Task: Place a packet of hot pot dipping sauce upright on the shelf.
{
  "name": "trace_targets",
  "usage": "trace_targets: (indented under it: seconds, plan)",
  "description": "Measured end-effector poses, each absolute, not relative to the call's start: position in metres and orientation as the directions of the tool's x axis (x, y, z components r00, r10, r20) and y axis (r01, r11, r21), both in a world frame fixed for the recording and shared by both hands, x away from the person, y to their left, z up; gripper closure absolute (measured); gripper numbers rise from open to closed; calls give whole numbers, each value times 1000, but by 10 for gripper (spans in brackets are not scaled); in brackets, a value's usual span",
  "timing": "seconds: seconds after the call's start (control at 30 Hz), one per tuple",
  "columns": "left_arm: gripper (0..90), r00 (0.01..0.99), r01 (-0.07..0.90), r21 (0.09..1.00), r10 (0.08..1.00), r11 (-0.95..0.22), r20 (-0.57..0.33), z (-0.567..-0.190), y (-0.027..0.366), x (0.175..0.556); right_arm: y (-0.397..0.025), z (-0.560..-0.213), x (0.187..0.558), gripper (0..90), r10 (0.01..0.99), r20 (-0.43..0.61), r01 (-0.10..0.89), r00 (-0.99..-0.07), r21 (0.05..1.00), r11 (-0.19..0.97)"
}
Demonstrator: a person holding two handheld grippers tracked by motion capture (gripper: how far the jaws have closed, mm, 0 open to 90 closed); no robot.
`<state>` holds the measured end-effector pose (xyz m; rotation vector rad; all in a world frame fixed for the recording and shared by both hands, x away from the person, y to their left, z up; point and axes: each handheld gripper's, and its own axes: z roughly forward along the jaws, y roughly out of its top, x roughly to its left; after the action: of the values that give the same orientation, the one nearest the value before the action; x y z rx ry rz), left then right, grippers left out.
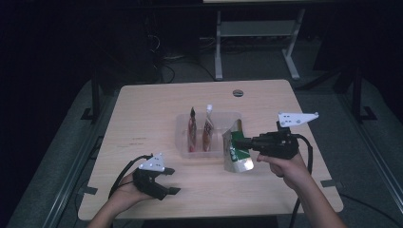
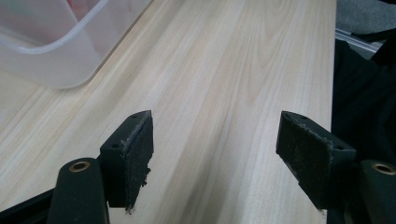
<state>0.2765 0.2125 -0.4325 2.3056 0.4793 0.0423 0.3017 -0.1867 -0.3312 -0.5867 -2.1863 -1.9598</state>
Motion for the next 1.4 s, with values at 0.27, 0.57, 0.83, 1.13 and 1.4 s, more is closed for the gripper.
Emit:
trace_targets:
  seconds: [0.27, 0.57, 0.83, 1.13, 1.4]
  plan:
    - [262, 926, 334, 693, 360, -639, -114, -434, 215, 278, -195, -318, 312, 900, 232, 343, 364, -910, 930, 53]
    - [261, 923, 342, 686, 369, -642, -114, -436, 217, 279, -193, -313, 336, 900, 277, 335, 369, -901, 926, 82]
    - [259, 922, 343, 678, 369, -650, -114, -437, 219, 280, -185, -319, 361, 900, 327, 339, 392, -882, 913, 113]
    - [256, 923, 344, 676, 367, -651, -116, -438, 220, 280, -177, -334, 377, 900, 363, 351, 418, -863, 900, 124]
    - [249, 920, 352, 677, 373, -646, -123, -439, 219, 280, -170, -344, 387, 900, 397, 344, 426, -851, 894, 139]
